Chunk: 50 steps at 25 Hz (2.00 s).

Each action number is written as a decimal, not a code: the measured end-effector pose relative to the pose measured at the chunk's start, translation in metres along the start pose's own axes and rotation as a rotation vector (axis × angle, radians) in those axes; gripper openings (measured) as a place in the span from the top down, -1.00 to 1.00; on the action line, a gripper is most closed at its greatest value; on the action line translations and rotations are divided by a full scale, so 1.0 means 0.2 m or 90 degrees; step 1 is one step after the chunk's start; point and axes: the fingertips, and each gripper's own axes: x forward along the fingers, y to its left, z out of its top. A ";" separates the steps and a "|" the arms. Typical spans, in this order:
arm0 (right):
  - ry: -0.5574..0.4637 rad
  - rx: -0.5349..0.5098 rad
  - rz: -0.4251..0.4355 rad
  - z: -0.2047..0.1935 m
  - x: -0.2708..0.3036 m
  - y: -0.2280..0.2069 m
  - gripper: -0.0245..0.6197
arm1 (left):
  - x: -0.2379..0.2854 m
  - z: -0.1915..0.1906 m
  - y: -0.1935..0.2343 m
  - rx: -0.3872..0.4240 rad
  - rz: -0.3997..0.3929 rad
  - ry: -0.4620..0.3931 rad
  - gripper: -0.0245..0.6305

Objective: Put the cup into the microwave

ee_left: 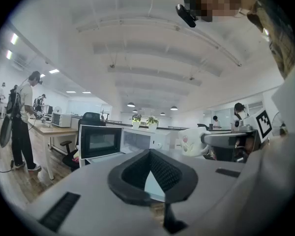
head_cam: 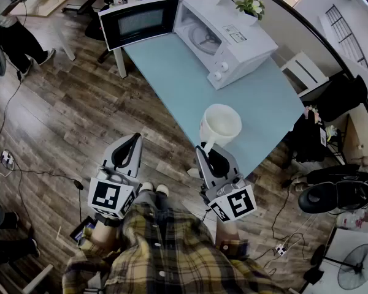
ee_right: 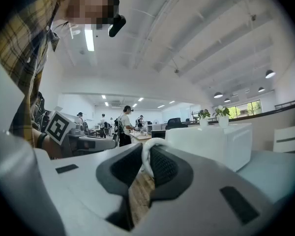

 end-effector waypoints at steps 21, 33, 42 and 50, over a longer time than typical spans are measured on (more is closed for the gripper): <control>-0.037 0.079 0.011 -0.02 0.25 -0.07 0.76 | 0.06 -0.03 0.22 0.000 0.025 -0.002 0.95; -0.048 0.082 -0.036 0.06 0.91 -0.15 0.75 | 0.45 0.14 0.80 0.014 -0.049 0.001 0.95; -0.058 0.104 -0.084 0.05 1.22 -0.19 0.75 | 0.61 0.18 1.09 0.022 -0.100 0.008 0.95; -0.043 0.119 -0.120 -0.01 1.35 -0.14 0.75 | 0.61 0.12 1.26 0.003 -0.124 0.024 0.95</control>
